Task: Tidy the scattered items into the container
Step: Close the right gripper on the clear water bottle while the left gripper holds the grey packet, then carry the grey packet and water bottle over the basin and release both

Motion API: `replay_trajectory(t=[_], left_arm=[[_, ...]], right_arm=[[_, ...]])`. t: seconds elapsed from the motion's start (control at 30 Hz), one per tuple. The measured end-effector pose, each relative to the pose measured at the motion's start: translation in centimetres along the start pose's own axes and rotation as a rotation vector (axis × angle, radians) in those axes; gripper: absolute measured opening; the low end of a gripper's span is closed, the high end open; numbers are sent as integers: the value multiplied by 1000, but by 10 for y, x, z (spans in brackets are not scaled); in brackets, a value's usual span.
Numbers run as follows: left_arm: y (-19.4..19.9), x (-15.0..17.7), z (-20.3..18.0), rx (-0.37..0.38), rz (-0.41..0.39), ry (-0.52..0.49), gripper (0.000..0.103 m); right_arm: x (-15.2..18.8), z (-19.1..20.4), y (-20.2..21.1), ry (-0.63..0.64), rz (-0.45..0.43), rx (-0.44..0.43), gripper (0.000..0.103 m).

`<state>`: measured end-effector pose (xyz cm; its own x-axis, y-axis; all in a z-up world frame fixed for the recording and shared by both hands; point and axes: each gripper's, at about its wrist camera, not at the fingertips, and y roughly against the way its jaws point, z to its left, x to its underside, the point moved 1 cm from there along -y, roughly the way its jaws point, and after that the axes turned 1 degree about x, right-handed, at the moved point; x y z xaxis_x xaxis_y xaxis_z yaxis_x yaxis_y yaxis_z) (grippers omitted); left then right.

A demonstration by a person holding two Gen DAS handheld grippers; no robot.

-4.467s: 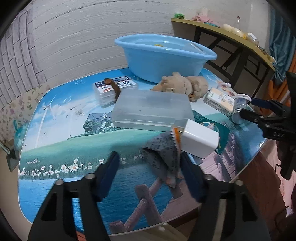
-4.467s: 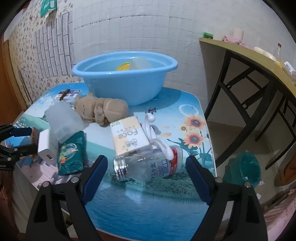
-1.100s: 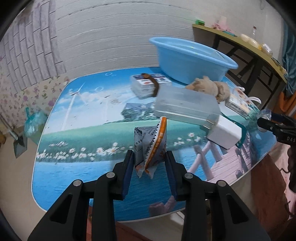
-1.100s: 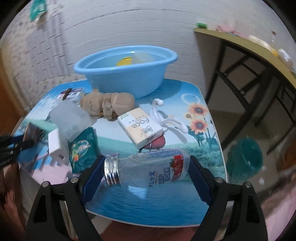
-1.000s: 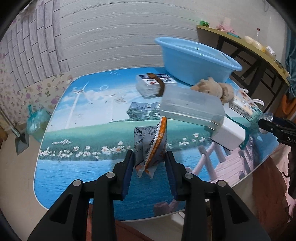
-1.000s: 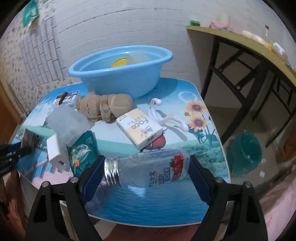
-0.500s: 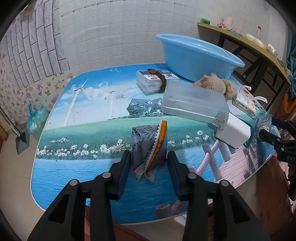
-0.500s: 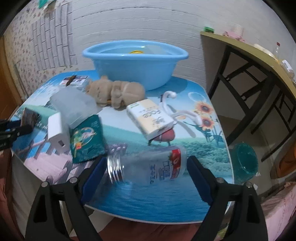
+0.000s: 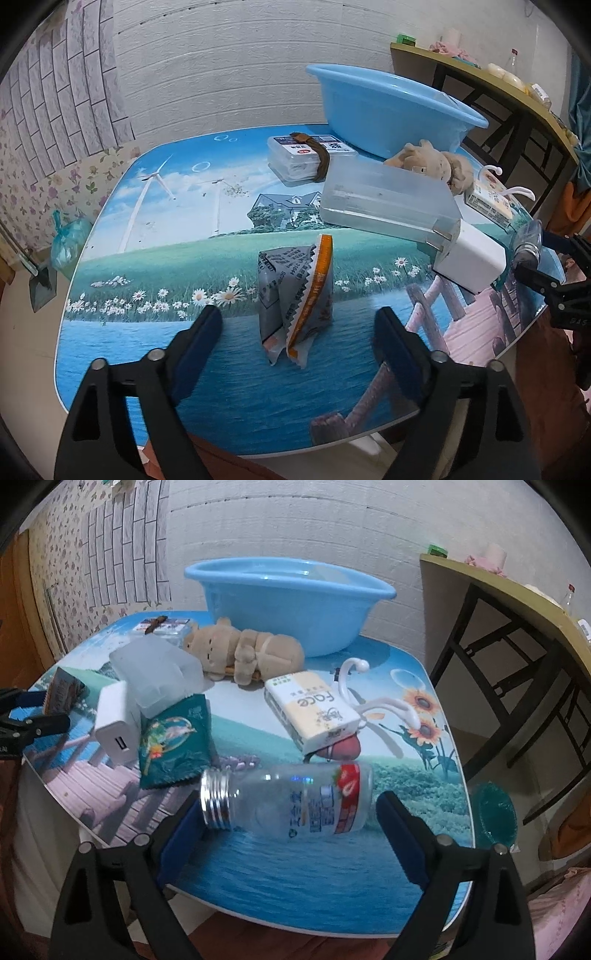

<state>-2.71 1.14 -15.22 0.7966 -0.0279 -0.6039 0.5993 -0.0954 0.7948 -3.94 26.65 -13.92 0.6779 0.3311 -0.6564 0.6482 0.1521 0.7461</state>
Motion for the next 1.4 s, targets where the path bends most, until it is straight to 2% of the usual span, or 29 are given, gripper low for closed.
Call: replay_trajectory(t=[0.13, 0.2, 0.57, 0.6, 0.63, 0.67, 0.7, 0.73, 0.8, 0.87, 0.9, 0.93, 1.03, 1.3, 1.4], left_arm=[[-4, 1, -2, -14, 6, -11, 102], [-4, 2, -3, -16, -1, -11, 103], [-4, 4, -3, -25, -11, -9, 103], [-4, 4, -3, -22, -11, -9, 103], [-3, 5, -3, -15, -15, -9, 103], [-2, 6, -3, -9, -20, -10, 103], [-1, 7, -2, -7, -25, -8, 102], [0, 7, -2, -5, -28, -7, 99], [3, 6, -2, -6, -44, -7, 82], [5, 4, -1, -3, -54, -8, 58], [5, 3, -1, 1, -58, -6, 52], [6, 2, 0, 5, -60, -4, 40], [7, 1, 4, 31, -58, 17, 36], [29, -14, 3, 35, -155, 9, 34], [24, -21, 1, 3, -136, -10, 32]], right_arm=[[2, -10, -5, -78, 12, -57, 96], [4, -16, -7, -121, 25, -41, 103], [3, -18, -9, -125, 17, -38, 103], [3, -17, -8, -127, 15, -35, 100], [4, -16, -6, -122, 5, -38, 90], [3, -14, -5, -113, -4, -45, 87], [3, -13, -4, -103, -4, -46, 87], [2, -9, -3, -85, -5, -36, 87], [2, -7, 1, -67, -22, -27, 87], [-1, -4, 7, -49, -47, -30, 87], [-2, -3, 10, -45, -59, -31, 87], [-4, -3, 12, -46, -67, -33, 87], [-9, -3, 19, -55, -90, -49, 87], [-24, 1, 33, -57, -129, -70, 87], [-28, 3, 32, -51, -130, -69, 87]])
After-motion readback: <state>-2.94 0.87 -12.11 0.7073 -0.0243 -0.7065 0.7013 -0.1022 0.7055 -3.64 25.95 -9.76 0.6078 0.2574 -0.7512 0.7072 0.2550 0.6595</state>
